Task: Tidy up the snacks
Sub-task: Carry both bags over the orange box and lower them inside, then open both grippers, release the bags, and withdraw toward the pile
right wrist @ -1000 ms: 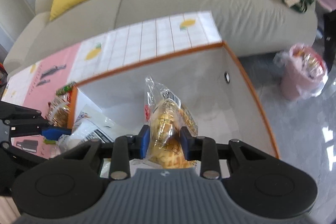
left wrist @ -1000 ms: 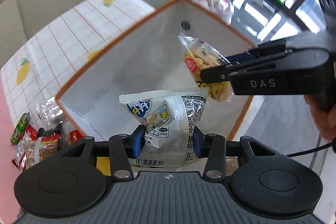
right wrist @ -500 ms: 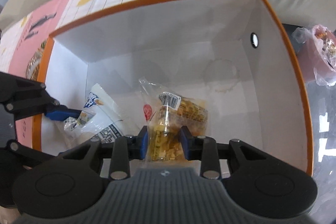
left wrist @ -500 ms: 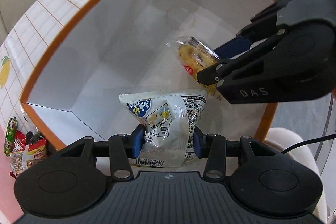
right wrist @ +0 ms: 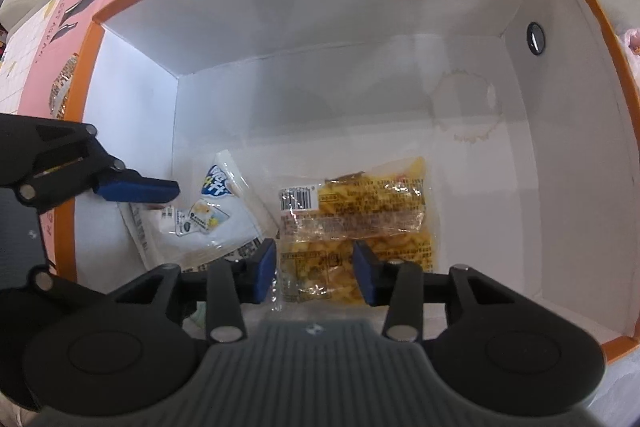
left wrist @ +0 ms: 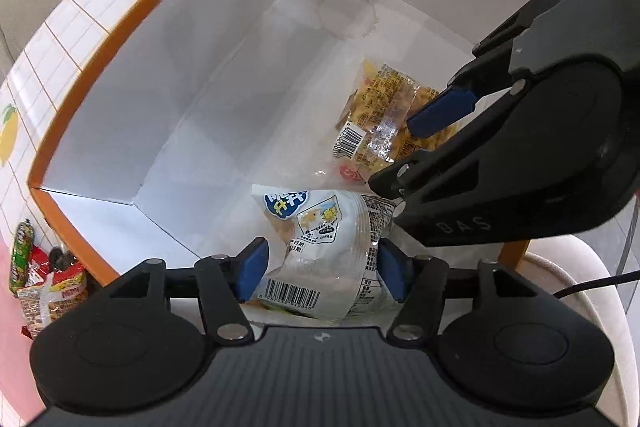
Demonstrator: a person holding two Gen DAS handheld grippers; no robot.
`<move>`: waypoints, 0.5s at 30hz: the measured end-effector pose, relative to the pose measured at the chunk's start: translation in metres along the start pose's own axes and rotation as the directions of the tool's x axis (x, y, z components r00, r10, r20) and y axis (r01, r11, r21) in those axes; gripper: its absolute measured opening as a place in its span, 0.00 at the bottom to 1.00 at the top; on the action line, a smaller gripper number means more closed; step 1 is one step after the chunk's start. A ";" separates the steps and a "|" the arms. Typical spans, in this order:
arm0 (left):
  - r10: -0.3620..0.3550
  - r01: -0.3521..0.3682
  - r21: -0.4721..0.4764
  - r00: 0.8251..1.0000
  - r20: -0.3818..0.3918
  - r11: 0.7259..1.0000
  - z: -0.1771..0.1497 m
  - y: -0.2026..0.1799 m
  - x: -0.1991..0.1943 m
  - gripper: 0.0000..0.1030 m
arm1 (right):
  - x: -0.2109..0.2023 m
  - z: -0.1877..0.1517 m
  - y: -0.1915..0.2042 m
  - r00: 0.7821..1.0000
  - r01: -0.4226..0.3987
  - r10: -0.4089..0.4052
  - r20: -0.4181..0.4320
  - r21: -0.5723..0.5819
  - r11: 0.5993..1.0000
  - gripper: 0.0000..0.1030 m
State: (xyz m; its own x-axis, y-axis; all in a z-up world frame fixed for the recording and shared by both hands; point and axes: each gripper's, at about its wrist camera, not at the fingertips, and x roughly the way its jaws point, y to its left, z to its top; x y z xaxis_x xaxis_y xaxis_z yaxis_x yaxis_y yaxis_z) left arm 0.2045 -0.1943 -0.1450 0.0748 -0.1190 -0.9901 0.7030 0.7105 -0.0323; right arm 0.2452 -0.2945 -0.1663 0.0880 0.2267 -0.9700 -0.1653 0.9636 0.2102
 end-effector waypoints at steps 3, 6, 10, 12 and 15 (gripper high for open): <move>0.008 -0.008 0.005 1.000 0.018 1.000 -0.001 -0.001 -0.008 0.75 | -0.005 0.000 0.000 1.000 0.005 -0.005 0.011 0.014 1.000 0.52; 0.004 -0.004 0.000 0.999 0.035 1.000 -0.004 -0.001 -0.020 0.86 | -0.013 -0.002 0.000 1.000 0.004 -0.004 0.025 0.028 1.000 0.56; 0.007 -0.005 -0.024 0.997 0.072 1.000 -0.012 0.004 -0.040 0.86 | -0.029 -0.004 -0.003 0.998 0.014 -0.017 0.061 0.055 0.998 0.69; 0.002 0.002 -0.042 0.996 0.093 0.999 -0.017 0.007 -0.049 0.86 | -0.038 -0.006 -0.003 0.996 0.026 -0.032 0.088 0.074 0.997 0.72; -0.003 0.014 -0.072 0.989 0.149 0.997 -0.022 0.010 -0.062 0.86 | -0.054 -0.013 -0.001 0.987 0.029 -0.043 0.153 0.095 0.995 0.73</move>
State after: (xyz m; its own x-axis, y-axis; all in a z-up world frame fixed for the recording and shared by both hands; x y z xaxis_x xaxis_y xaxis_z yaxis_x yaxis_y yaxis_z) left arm 0.1919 -0.1645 -0.0865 0.1771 -0.2227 -0.9587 0.6511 0.7569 -0.0555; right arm 0.2283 -0.3094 -0.1160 0.2444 0.2041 -0.9479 -0.0689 0.9788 0.1930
